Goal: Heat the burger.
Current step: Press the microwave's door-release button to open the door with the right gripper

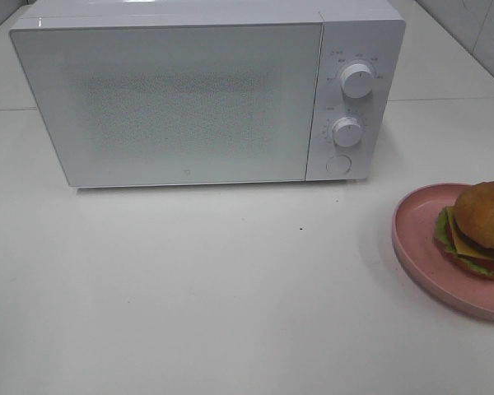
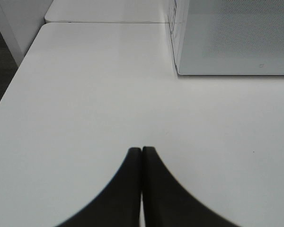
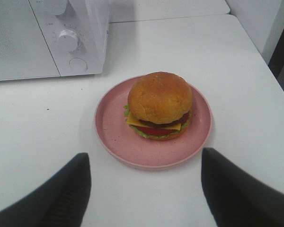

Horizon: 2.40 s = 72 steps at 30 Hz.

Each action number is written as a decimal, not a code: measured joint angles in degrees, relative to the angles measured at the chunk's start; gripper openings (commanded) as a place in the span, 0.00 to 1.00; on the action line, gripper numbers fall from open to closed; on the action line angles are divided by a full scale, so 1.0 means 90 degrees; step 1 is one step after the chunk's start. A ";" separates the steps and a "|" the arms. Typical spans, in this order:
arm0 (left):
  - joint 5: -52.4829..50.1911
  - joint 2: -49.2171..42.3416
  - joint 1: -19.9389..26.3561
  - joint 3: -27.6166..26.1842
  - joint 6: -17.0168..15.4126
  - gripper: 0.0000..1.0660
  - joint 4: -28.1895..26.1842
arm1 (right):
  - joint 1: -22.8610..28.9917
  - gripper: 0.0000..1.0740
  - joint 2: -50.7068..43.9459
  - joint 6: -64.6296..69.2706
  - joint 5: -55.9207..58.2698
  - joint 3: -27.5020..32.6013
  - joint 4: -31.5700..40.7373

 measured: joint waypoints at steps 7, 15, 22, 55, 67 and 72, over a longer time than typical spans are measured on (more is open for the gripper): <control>0.0000 0.0000 0.0000 0.0000 0.0000 0.00 0.0000 | 0.0000 0.60 0.0000 0.0000 0.0000 0.0000 0.0000; 0.0000 0.0000 0.0000 0.0000 0.0000 0.00 0.0000 | 0.0000 0.60 0.0000 0.0000 0.0000 0.0000 0.0000; 0.0000 0.0000 0.0000 0.0000 0.0000 0.00 0.0000 | 0.0000 0.60 0.0000 0.0000 0.0000 0.0000 0.0000; 0.0000 0.0000 0.0000 0.0000 0.0000 0.00 0.0000 | 0.0000 0.60 0.0000 0.0000 0.0000 0.0000 0.0000; 0.0000 0.0000 0.0000 0.0000 0.0000 0.00 0.0000 | 0.0000 0.60 0.0000 0.0000 0.0000 0.0000 0.0000; 0.0000 0.0000 0.0000 0.0000 0.0000 0.00 0.0000 | 0.0000 0.60 0.0000 0.0000 0.0000 0.0000 0.0000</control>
